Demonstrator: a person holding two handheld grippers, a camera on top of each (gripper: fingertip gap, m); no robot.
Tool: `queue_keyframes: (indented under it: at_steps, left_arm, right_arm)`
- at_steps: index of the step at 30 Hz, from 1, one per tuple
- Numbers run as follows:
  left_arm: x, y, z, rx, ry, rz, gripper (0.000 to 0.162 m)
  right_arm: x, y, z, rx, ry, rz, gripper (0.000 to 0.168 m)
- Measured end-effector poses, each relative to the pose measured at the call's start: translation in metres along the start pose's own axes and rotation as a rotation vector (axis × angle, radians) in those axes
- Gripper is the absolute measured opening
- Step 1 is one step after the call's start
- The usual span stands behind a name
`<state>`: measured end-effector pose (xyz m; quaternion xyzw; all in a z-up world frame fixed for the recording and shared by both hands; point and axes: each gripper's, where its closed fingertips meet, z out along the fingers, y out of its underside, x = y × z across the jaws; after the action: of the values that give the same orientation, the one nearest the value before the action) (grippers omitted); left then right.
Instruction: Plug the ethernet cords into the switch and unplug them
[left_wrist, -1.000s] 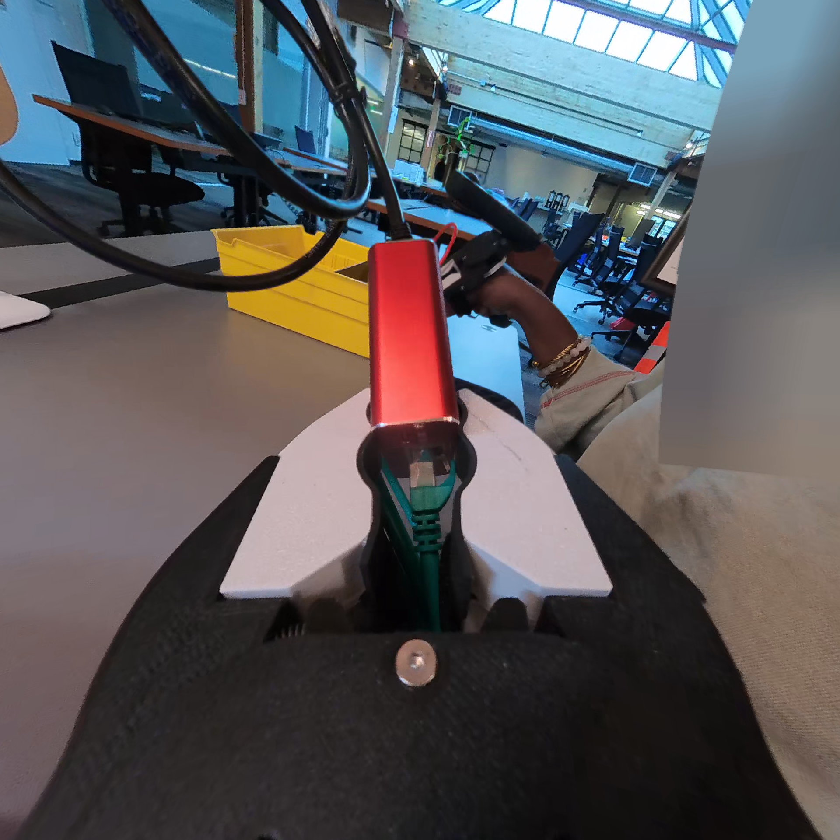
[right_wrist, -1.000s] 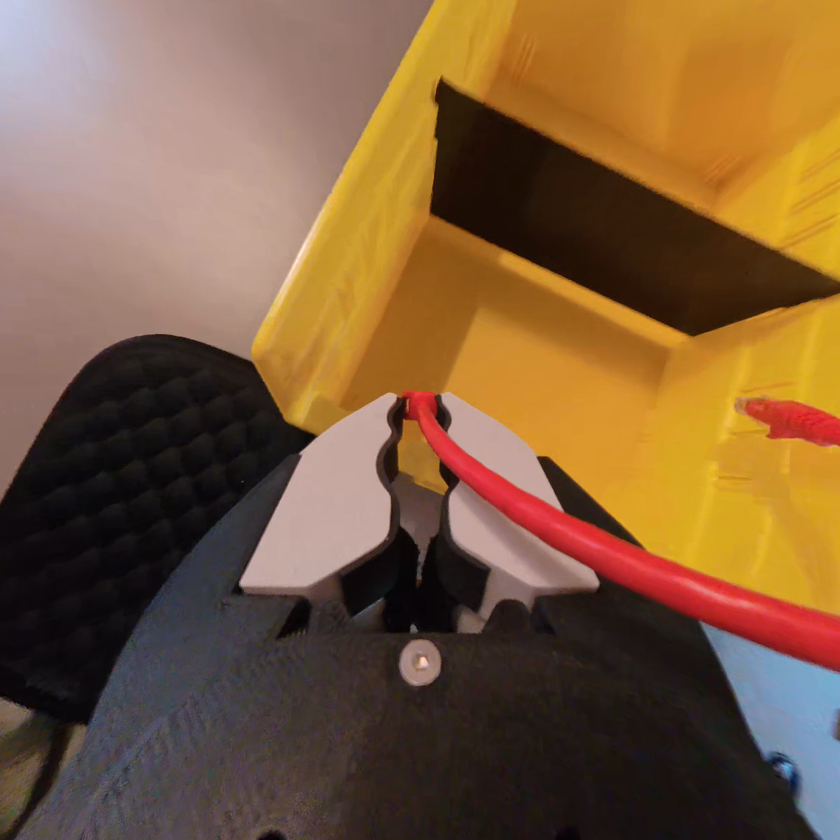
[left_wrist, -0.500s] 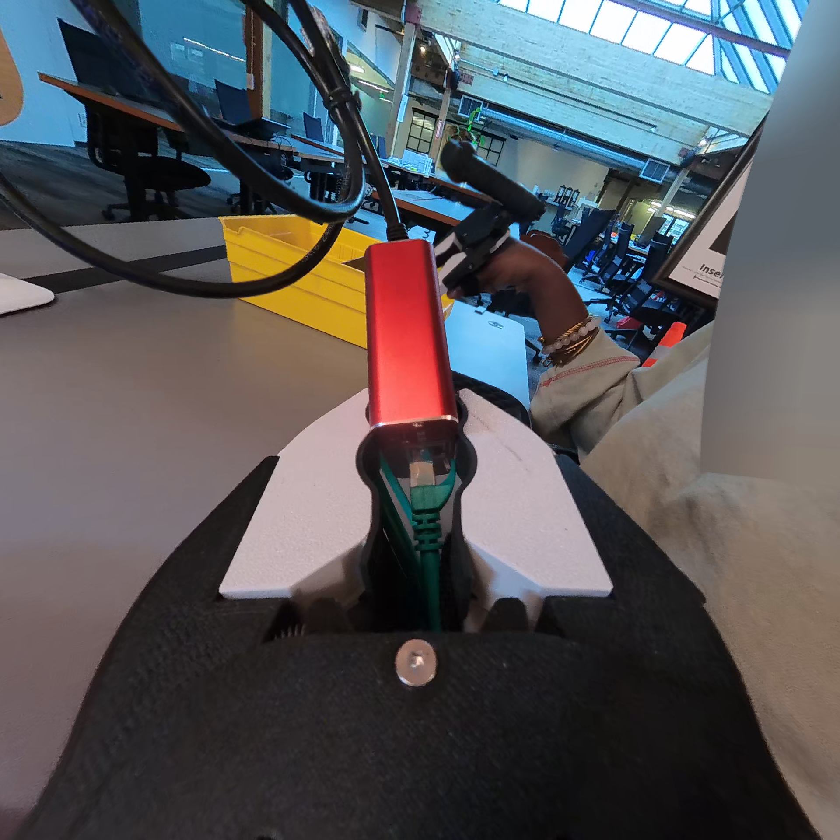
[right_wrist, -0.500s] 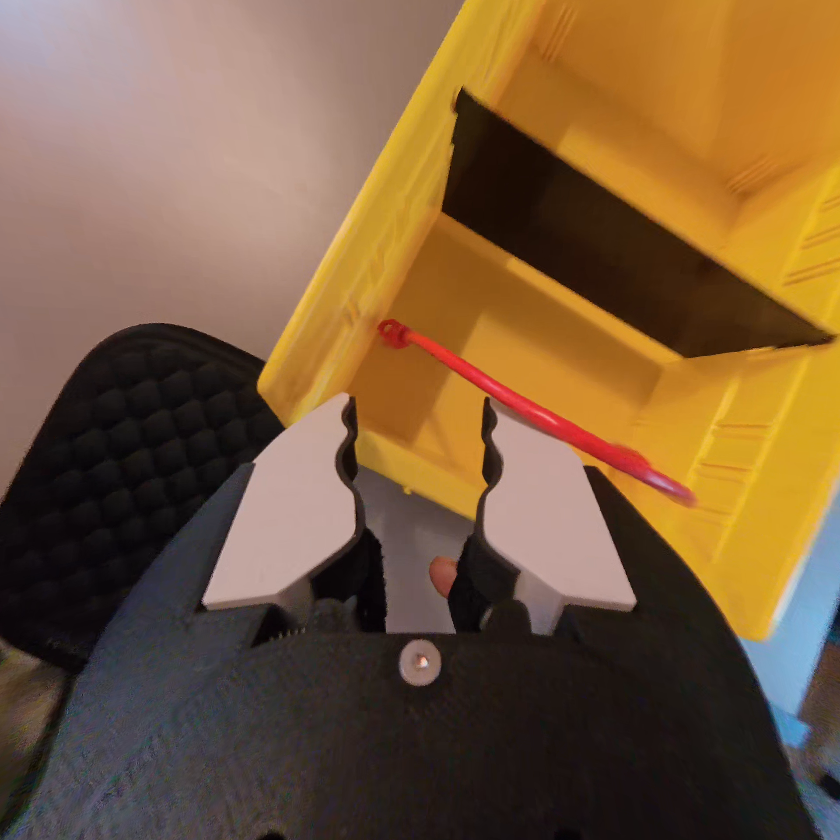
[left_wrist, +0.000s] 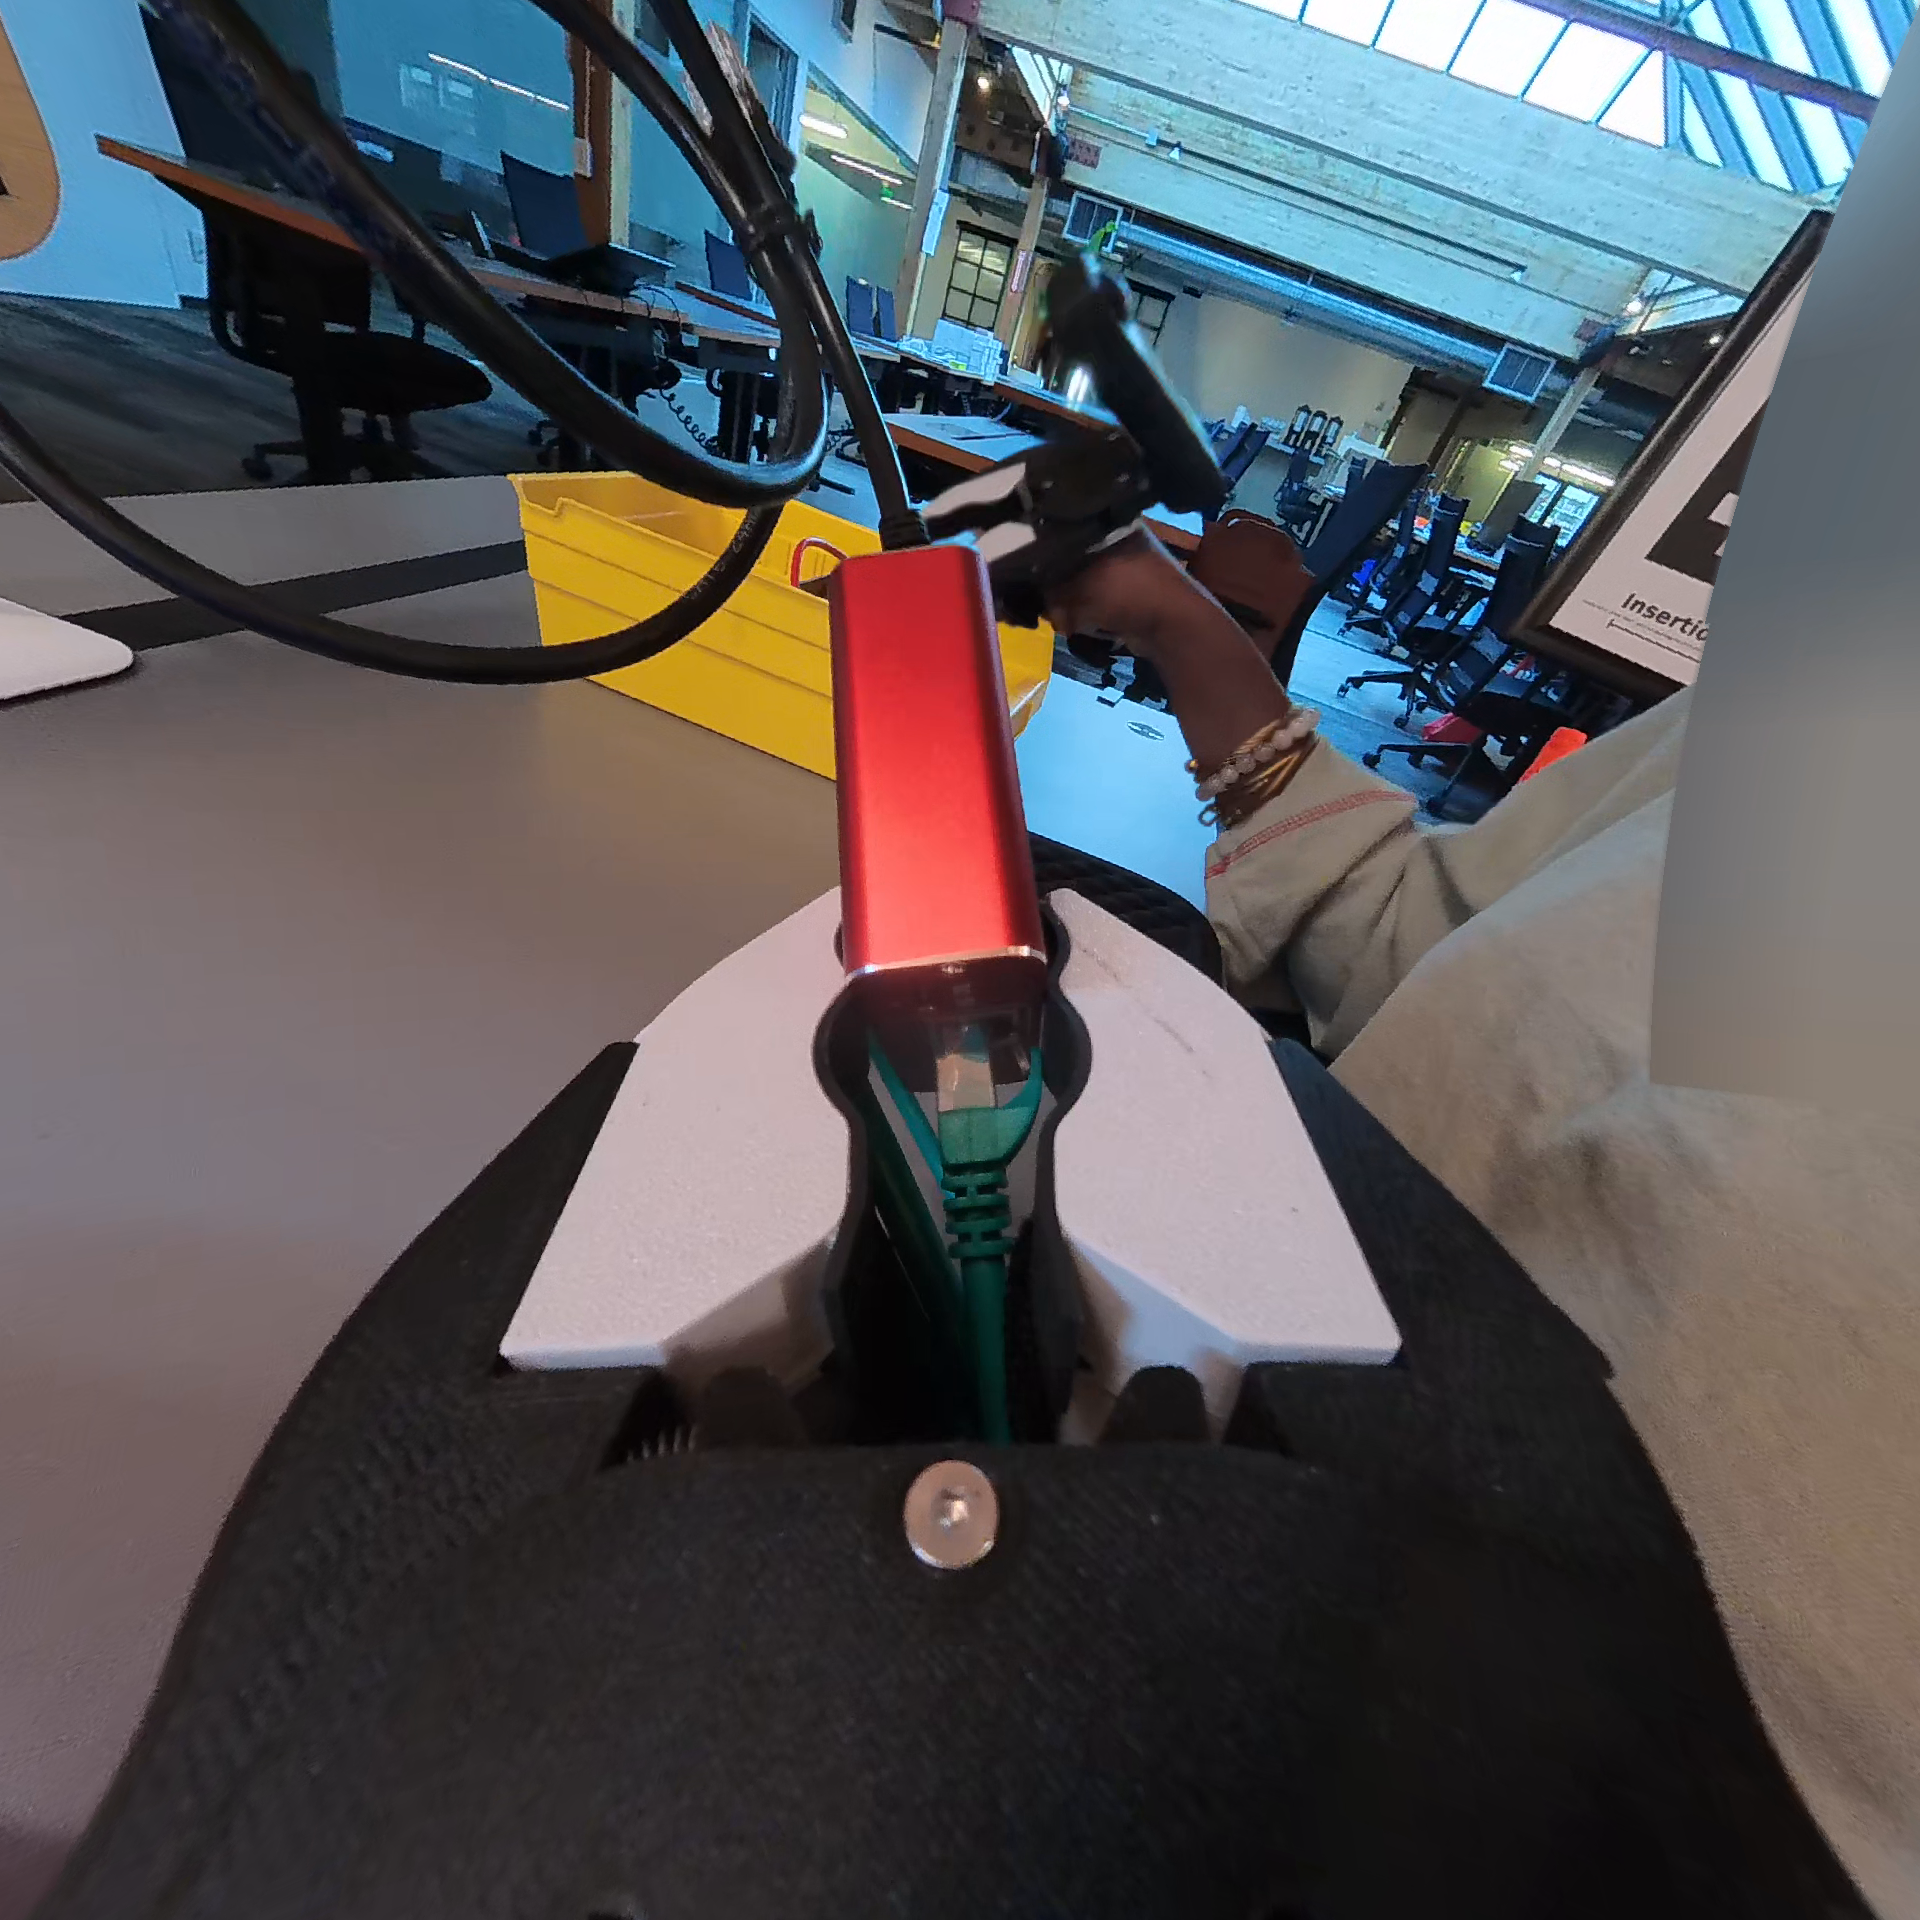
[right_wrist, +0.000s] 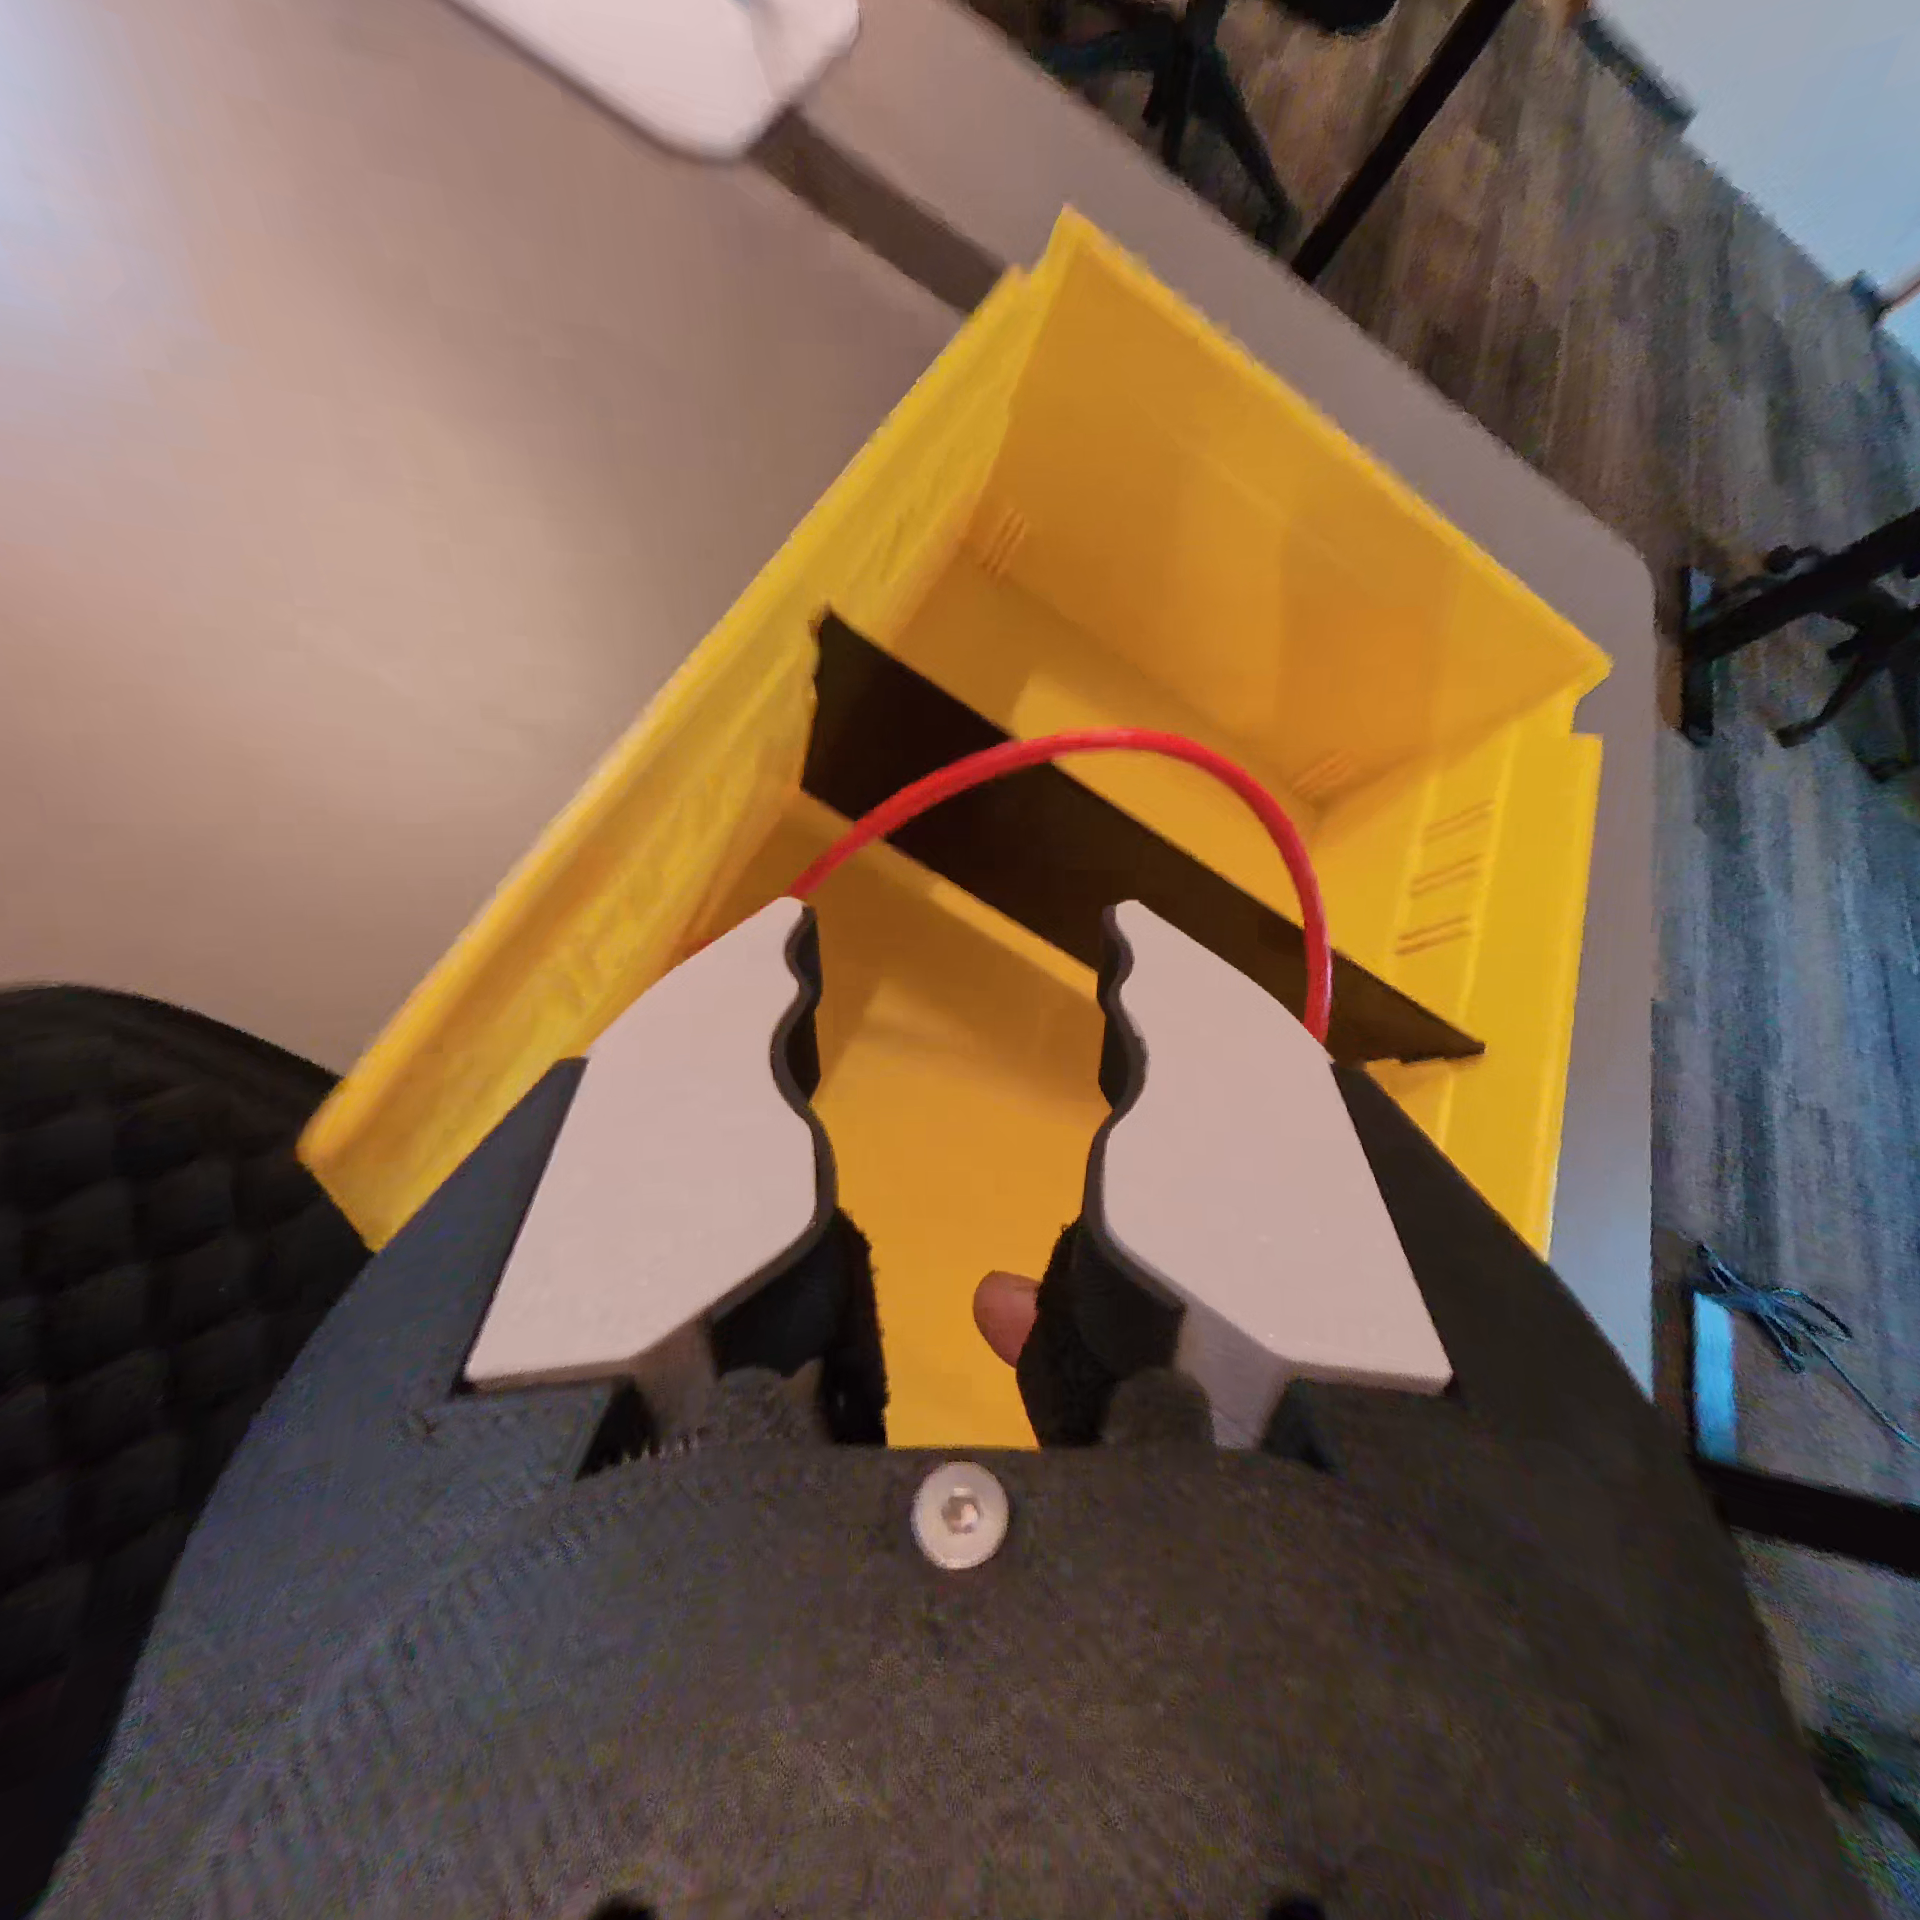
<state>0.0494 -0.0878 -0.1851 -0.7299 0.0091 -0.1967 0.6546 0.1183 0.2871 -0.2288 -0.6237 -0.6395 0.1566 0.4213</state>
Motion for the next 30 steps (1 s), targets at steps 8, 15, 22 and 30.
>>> queue_keyframes:
  at_steps: [8, 15, 22, 30]
  left_arm:
    - [0.004, -0.004, 0.004, 0.03, 0.035, -0.02, 0.029]
    - [0.017, -0.004, 0.012, 0.014, 0.078, -0.006, 0.029]
    - [0.028, -0.003, 0.016, -0.022, 0.092, 0.057, 0.032]
    - [0.034, -0.004, 0.026, -0.12, 0.055, 0.185, 0.032]
  right_arm:
    - [-0.156, -0.128, -0.103, 0.75, -0.878, 0.29, 0.046]
    - [-0.301, -0.155, -0.125, 0.727, -1.506, 0.399, 0.055]
    - [-0.321, -0.16, -0.134, 0.795, -1.498, 0.227, 0.026]
    - [-0.319, -0.156, -0.141, 0.791, -1.486, 0.182, 0.026]
